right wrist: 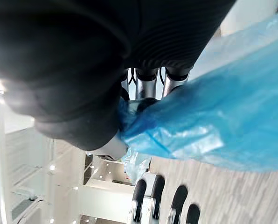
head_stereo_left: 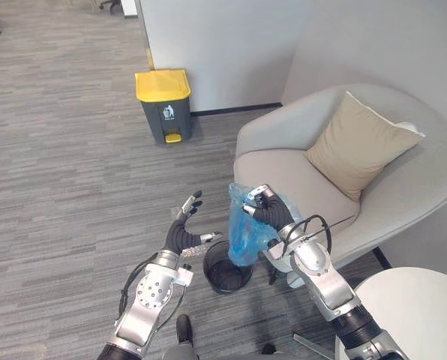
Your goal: Gather rubbish on tea table into small bin, then transfer packed bag to large trash can.
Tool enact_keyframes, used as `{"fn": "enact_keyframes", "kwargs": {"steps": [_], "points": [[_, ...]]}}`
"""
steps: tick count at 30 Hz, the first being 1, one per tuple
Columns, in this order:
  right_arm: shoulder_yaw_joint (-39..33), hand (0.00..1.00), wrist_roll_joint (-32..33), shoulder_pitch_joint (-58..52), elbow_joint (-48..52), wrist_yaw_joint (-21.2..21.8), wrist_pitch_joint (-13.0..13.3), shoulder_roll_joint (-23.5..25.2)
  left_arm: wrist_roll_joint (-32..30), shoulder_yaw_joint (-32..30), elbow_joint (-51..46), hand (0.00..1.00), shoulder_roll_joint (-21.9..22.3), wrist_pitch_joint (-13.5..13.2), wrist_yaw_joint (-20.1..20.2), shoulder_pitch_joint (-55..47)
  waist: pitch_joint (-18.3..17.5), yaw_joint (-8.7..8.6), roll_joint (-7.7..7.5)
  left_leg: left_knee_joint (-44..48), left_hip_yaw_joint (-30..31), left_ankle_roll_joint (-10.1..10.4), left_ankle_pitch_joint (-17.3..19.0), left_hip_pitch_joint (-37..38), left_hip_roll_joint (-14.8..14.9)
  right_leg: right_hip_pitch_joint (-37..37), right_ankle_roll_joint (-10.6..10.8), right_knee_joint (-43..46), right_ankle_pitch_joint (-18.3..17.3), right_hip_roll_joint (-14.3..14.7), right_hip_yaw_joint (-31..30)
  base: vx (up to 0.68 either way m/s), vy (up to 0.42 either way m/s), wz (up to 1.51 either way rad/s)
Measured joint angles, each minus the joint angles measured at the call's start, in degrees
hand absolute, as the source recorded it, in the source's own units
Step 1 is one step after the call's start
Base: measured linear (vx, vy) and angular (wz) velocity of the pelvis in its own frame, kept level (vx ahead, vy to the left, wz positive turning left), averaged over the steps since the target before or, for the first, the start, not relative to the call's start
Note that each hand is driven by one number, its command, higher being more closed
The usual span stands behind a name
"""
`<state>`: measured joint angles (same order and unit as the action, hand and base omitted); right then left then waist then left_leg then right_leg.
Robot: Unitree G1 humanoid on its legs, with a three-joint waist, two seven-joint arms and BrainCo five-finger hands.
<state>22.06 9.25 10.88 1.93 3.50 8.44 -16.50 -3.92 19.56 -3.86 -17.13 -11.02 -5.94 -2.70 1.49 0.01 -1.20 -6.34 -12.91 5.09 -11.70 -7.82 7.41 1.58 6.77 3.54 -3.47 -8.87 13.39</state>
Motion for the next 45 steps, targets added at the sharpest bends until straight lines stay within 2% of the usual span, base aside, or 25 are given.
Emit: {"fn": "enact_keyframes", "kwargs": {"steps": [8, 13, 21, 27, 30, 31, 33, 34, 36, 45], "points": [[3.4, 1.0, 2.1, 3.7, 1.6, 1.9, -0.1, 0.5, -1.4, 3.3, 0.2, 0.0, 0.0, 0.0, 2.2, 5.1, -0.9, -0.24, -0.1, 0.0, -0.9, -0.1, -0.1, 0.1, 0.0, 0.3, 0.1, -0.8, 1.0, 0.0, -1.4, 0.0, 0.003, -0.07], [4.1, 1.0, 3.2, 4.9, 2.2, 2.2, -0.1, 0.9, -2.7, 5.5, 4.4, 0.0, 0.3, 0.2, 3.0, 5.4, -2.0, -0.52, -0.14, 0.0, -1.2, -0.1, -0.1, 0.6, 0.0, 0.3, 0.1, -0.7, 1.1, 0.0, -1.9, 0.0, -0.005, -0.06], [5.8, 1.0, 7.1, 8.0, 2.5, 2.7, -0.2, 3.4, -2.8, 5.1, 5.9, 0.0, 1.3, 0.6, 3.7, 5.3, -2.1, -0.42, -0.32, 0.0, -1.5, 0.3, 0.2, 0.8, 0.1, 0.3, -0.4, -0.7, 1.1, 0.0, -2.5, 0.0, 0.0, -0.02], [7.9, 1.0, 11.7, 10.7, 8.6, 3.5, 0.0, 5.3, -5.0, 4.4, 10.2, 0.0, 2.7, 0.6, 3.5, 3.7, -3.0, -0.15, -0.78, 0.0, -1.5, 0.2, 0.1, 0.8, 0.2, 0.3, -0.4, -0.7, 1.1, 0.1, -2.5, 0.0, 0.0, 0.0], [8.7, 1.0, 12.3, 11.6, 8.7, 4.0, 0.0, 5.5, -5.1, 4.4, 10.5, 0.0, 2.8, 0.5, 3.5, 2.9, -3.2, -0.07, -1.05, 0.0, -1.5, 0.1, 0.0, 0.8, 0.2, 0.3, -0.4, -0.7, 1.1, 0.1, -2.5, 0.0, 0.0, 0.0], [9.3, 1.0, 12.9, 12.0, 8.7, 4.0, 0.0, 5.6, -5.1, 4.6, 11.0, 1.0, 2.9, 0.5, 3.4, 2.6, -3.4, -0.08, -1.23, 0.0, -1.5, 0.1, 0.1, 0.8, 0.2, 0.3, -0.4, -0.7, 1.1, 0.1, -2.6, 0.0, 0.0, 0.0], [10.6, 1.0, 13.4, 12.1, 8.6, 3.8, 0.0, 6.4, -6.7, 5.5, 12.9, 1.0, 3.9, 0.7, 2.4, 3.0, -3.6, -0.17, -1.42, 0.0, -1.5, 0.4, 0.3, 0.8, 0.3, 0.4, -0.4, -0.7, 1.0, 0.1, -2.6, 0.0, 0.0, 0.0], [11.6, 1.0, 13.4, 12.1, 8.4, 3.4, 0.0, 7.3, -7.5, 6.3, 13.5, 1.0, 4.9, 1.9, 1.5, 3.9, -3.6, -0.13, -1.47, 0.0, -1.7, 0.5, 0.3, 0.8, 0.3, 0.4, -0.4, -0.7, 1.1, 0.1, -2.7, 0.0, 0.0, 0.0], [12.6, 1.0, 13.4, 12.1, 8.4, 3.2, -0.1, 8.5, -8.6, 6.9, 14.2, 1.0, 6.2, 2.7, 0.7, 5.3, -3.6, -0.15, -1.52, 0.0, -1.8, 0.5, 0.3, 0.8, 0.3, 0.5, -0.4, -0.6, 1.1, 0.1, -3.0, 0.0, -0.002, -0.07], [12.5, 1.0, 15.7, 12.1, 8.3, 2.1, -0.1, 9.5, -9.5, 7.5, 19.0, 1.0, 7.3, 2.8, -3.6, 7.9, -4.0, -0.58, -1.84, -0.1, -3.0, 0.8, 0.6, 1.5, 1.1, 1.1, -0.6, 0.0, 1.2, 0.6, -4.5, 0.01, -0.01, -0.09]]}}
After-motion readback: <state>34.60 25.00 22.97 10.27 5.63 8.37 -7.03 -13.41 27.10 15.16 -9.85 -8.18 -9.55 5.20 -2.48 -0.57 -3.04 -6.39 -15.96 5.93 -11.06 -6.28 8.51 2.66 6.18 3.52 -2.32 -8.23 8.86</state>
